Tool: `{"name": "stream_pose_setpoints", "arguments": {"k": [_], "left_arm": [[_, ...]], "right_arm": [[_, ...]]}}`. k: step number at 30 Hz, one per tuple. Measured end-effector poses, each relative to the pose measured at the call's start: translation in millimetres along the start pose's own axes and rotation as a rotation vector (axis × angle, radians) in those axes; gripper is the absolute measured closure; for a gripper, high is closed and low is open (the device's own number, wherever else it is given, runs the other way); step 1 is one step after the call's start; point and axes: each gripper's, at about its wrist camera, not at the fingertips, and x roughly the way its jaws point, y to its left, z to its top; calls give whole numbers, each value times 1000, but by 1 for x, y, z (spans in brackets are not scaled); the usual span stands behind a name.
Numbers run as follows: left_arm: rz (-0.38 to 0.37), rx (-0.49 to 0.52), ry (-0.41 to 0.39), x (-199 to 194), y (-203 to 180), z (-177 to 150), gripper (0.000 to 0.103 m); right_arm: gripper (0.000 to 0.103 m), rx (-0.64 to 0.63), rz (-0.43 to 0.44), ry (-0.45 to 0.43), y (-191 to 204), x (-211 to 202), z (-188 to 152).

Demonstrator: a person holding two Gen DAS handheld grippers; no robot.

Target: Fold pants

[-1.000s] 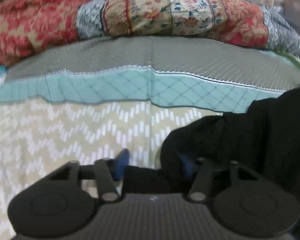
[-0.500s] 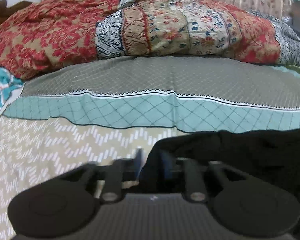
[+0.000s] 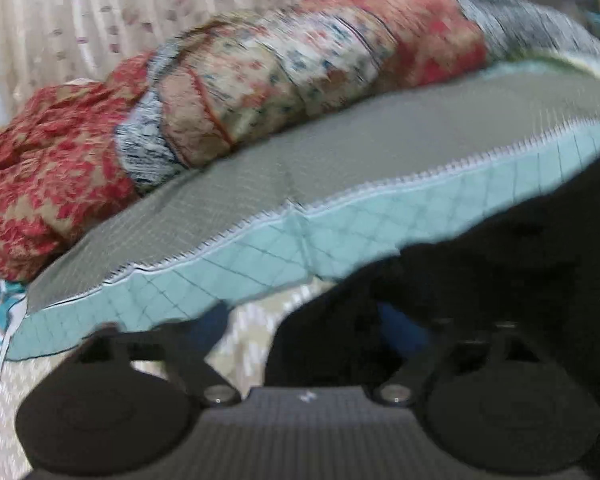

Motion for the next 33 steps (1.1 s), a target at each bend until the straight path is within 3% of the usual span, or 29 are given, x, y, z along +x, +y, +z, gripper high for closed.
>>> {"name": "stream_pose_setpoints", "arguments": {"k": [1, 2, 4, 5, 10, 16, 20, 24, 29, 33], "left_arm": [[-18, 9, 34, 6, -2, -1, 75], [-20, 10, 52, 9, -5, -2, 86], [-13, 13, 34, 8, -8, -3, 92], [-7, 12, 27, 6, -9, -3, 93], [39, -54, -57, -25, 1, 4, 94], [67, -105, -227, -115, 6, 1, 94], [79, -141, -301, -178, 7, -18, 94], [74, -175, -311, -228, 0, -53, 94], [34, -209, -246, -267, -18, -109, 94], [19, -209, -146, -276, -39, -151, 92]], "right_arm": [[47, 11, -17, 17, 0, 10, 0], [48, 6, -27, 21, 1, 16, -1], [73, -51, -72, -10, 9, 18, -3], [97, -69, -69, -6, 11, 17, -4], [98, 10, 35, -91, -8, -16, 8], [98, 115, 222, -177, -46, -99, 13], [98, 162, 324, -231, -94, -158, 1], [98, 197, 379, -273, -159, -202, -34], [98, 282, 321, -281, -245, -230, -103], [97, 301, 172, -199, -278, -214, -142]]}}
